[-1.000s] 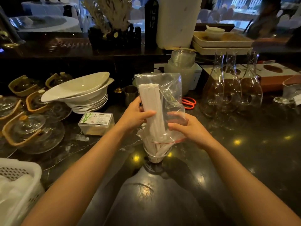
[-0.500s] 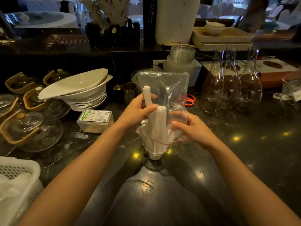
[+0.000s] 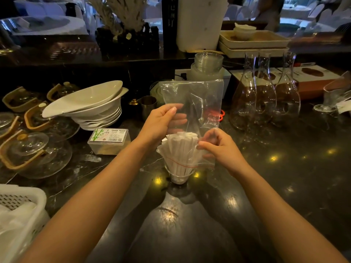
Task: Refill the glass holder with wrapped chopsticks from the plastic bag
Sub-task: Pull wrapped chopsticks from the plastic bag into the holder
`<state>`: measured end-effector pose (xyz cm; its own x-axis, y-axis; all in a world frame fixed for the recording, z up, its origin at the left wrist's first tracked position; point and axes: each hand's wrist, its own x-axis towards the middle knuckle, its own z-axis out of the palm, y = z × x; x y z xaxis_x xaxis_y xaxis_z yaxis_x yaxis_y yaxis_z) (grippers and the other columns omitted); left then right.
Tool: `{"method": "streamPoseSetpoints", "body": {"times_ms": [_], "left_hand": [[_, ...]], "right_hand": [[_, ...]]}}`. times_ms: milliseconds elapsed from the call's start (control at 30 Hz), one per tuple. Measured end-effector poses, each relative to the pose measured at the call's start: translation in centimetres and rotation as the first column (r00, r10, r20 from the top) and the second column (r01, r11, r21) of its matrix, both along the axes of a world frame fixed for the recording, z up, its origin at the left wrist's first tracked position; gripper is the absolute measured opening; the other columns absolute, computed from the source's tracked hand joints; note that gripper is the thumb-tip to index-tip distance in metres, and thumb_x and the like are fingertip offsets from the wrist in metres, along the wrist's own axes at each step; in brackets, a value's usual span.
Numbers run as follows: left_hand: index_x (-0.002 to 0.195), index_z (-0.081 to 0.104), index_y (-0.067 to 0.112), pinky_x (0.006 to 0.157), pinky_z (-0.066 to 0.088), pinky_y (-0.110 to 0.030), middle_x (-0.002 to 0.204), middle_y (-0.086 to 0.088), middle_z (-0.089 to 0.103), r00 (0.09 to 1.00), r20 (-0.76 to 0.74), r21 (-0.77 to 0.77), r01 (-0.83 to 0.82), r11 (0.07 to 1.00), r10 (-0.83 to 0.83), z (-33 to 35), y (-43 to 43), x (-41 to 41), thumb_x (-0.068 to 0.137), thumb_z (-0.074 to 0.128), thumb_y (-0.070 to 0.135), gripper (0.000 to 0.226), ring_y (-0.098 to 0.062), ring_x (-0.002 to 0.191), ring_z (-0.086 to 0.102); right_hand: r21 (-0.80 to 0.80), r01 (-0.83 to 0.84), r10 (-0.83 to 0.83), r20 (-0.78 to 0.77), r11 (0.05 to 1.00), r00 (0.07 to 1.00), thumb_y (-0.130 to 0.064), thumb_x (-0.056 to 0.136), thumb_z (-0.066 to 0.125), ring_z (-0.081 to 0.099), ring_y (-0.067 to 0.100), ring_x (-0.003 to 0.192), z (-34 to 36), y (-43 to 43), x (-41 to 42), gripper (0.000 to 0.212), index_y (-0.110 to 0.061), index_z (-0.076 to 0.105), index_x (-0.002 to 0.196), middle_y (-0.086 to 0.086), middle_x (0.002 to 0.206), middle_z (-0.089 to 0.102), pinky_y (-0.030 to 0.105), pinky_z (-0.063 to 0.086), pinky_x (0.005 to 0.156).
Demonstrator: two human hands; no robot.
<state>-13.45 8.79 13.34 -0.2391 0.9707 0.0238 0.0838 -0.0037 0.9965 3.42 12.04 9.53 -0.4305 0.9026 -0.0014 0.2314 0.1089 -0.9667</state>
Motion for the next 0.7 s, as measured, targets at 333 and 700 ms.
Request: {"method": "streamPoseSetpoints", "body": {"times_ms": [333, 700], "left_hand": [[0.115, 0.060, 0.014, 0.061, 0.048, -0.002, 0.102, 0.003, 0.064, 0.976, -0.214, -0.051, 0.034, 0.998, -0.044, -0.6, -0.6, -0.2, 0.086, 0.056, 0.012, 0.029, 0.001, 0.084, 0.060], [0.100, 0.067, 0.001, 0.068, 0.051, -0.011, 0.087, -0.002, 0.065, 0.916, -0.397, -0.059, 0.039, 0.997, -0.060, -1.8, -0.4, -0.6, 0.079, 0.062, 0.003, 0.022, 0.001, 0.075, 0.059]], "right_hand": [[0.056, 0.025, -0.019, -0.105, 0.998, 0.994, -0.008, 0.082, 0.062, 0.062, 0.012, 0.093, 0.6, 0.1, -0.6, 0.021, -0.025, 0.053, 0.076, 0.001, 0.094, 0.065, 0.022, 0.055, 0.067], [0.237, 0.018, -0.032, 0.056, 0.971, 0.998, -0.005, 0.075, 0.069, 0.061, 0.013, 0.076, 0.8, 1.1, -2.6, 0.019, -0.020, 0.059, 0.069, 0.001, 0.077, 0.064, 0.024, 0.050, 0.072]]}}
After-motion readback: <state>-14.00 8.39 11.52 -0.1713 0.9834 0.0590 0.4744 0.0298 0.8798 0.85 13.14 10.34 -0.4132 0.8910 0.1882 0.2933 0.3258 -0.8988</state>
